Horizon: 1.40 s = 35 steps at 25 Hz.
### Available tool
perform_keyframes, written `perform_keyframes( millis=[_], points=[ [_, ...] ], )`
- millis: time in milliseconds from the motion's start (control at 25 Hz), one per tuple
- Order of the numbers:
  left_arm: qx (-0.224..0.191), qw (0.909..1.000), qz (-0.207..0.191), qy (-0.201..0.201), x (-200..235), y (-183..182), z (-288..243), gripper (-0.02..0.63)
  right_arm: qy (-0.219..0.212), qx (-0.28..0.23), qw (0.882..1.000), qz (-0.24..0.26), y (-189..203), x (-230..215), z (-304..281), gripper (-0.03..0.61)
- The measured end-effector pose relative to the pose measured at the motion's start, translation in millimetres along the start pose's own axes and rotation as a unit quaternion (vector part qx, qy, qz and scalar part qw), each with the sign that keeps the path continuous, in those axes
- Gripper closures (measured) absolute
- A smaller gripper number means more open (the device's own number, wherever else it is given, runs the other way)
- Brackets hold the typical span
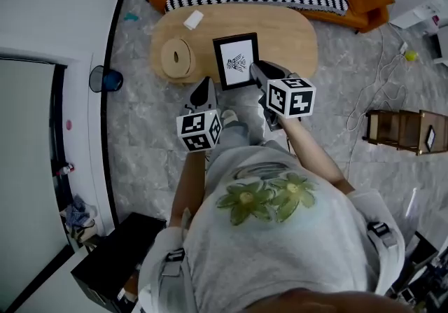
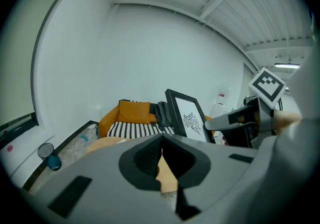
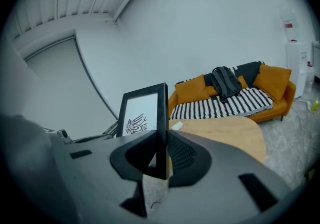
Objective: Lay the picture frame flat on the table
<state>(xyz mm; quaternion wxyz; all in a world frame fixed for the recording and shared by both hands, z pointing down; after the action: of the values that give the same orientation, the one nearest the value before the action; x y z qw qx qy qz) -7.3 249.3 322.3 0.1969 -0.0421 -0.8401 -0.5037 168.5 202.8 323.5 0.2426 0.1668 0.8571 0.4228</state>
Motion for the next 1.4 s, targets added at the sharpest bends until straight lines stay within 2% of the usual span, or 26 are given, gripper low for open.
perform_keyframes(
  millis=[720, 1000, 1400],
  points=[
    [0.025, 0.9993, -0.001, 0.027, 77.9, -49.3, -67.8, 0.598, 0.04, 0.012, 0.999, -0.015, -42.6, 1.0, -94.4, 0.503],
    [0.028, 0.9988, -0.007, 0.039, 100.4, -58.2, -80.4, 0.598, 0.054, 0.02, 0.998, -0.018, -39.9, 6.3, -116.0, 0.503],
    [0.037, 0.9989, 0.008, 0.027, 121.1, -54.8, -96.5, 0.598, 0.059, 0.037, 0.997, -0.023, -36.5, -1.1, -137.5, 0.503]
  ],
)
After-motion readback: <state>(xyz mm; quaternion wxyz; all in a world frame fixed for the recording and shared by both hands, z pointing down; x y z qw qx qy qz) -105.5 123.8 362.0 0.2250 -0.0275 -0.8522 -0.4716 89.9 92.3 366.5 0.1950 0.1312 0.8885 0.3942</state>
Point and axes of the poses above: the fingertips, and each gripper's own axes: z backward along the fingers, x to its left, y out of its underside, the point moved 4 cm from there along z, backward along the fingers, and after that the axes turned 12 degrees about z, right-handed, at the moved point
